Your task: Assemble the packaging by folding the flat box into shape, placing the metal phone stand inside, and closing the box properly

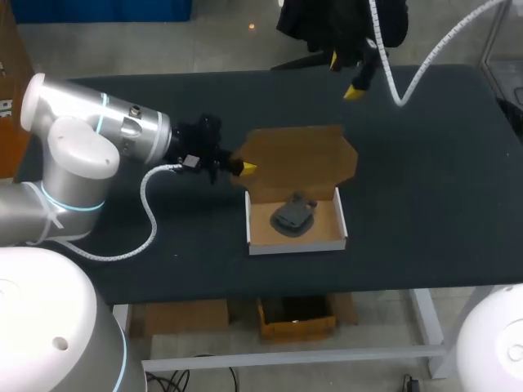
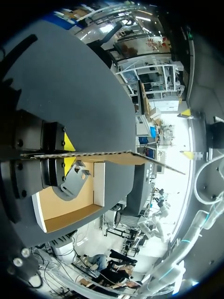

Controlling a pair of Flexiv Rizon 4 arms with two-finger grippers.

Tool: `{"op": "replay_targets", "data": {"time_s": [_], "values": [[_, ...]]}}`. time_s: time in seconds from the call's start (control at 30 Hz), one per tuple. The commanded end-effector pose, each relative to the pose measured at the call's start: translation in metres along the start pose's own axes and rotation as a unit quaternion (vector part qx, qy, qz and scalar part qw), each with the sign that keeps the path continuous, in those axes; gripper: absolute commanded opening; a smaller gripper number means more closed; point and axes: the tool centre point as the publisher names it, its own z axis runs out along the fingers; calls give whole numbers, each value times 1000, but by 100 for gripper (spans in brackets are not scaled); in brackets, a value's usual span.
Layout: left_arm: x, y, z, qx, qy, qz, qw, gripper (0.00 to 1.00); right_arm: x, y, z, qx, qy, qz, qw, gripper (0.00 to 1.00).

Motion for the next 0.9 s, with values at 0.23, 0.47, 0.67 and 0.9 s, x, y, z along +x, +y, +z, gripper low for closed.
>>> {"op": "replay_targets", "data": {"time_s": [0.23,0.47,0.67,0.9], "values": [[2,1,2,1,-3,0,1000,0,4,-2,-3,-9,6,41,999,100],[2,1,2,1,-3,0,1000,0,4,-2,-3,-9,6,41,999,100],[2,1,2,1,-3,0,1000,0,-2,8,-4,21,19,46,999,100],[2,1,2,1,-3,0,1000,0,-15,26,-1,64,26,43,997,100]]}}
